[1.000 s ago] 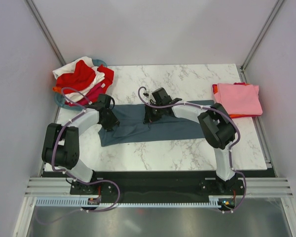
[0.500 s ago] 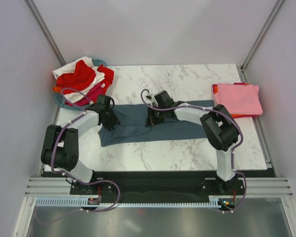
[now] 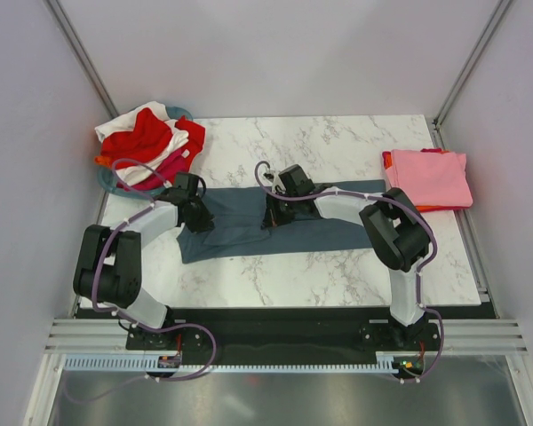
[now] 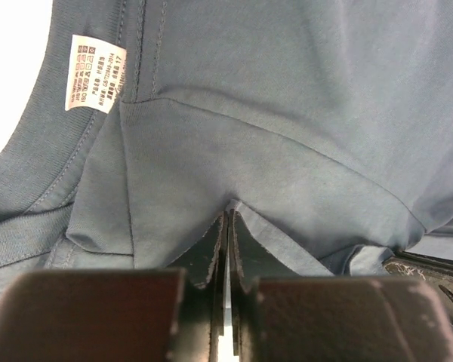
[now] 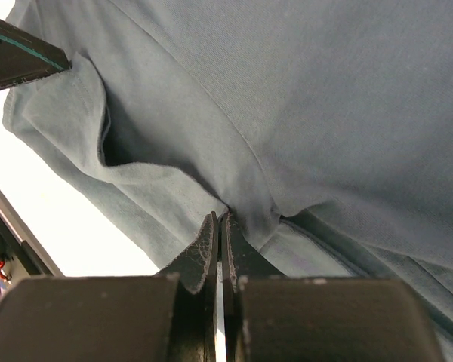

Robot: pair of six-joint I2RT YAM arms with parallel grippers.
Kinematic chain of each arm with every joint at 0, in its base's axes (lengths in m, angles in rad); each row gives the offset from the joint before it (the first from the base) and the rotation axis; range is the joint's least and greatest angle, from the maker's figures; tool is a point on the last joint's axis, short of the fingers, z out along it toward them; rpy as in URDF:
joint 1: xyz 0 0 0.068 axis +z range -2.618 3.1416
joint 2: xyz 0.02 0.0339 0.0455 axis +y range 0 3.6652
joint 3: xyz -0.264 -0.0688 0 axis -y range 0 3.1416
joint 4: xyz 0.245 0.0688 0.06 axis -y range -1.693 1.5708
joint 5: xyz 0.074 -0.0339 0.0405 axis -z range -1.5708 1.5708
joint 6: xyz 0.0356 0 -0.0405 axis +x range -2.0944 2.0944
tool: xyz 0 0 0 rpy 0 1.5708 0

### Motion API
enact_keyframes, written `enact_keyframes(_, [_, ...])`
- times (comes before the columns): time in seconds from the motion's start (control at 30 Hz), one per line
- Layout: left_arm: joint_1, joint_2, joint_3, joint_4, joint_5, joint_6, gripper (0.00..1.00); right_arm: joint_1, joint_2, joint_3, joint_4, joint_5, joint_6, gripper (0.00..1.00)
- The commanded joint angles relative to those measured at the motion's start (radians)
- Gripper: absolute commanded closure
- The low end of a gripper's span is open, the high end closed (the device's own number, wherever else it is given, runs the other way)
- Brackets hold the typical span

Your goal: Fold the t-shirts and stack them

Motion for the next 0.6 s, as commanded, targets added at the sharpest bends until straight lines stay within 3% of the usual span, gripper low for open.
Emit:
enact_keyframes(0.0, [-0.005, -0.03, -0.015, 0.029, -0.001, 0.041, 0.98, 0.002, -0.048, -0.01, 0.028, -0.015, 0.009, 1.0])
enact_keyframes(0.57, [0.001, -0.179, -0.098, -0.017, -0.073, 0.019, 0.98, 0.002, -0.105, -0.105, 0.065, -0.022, 0.084, 1.0])
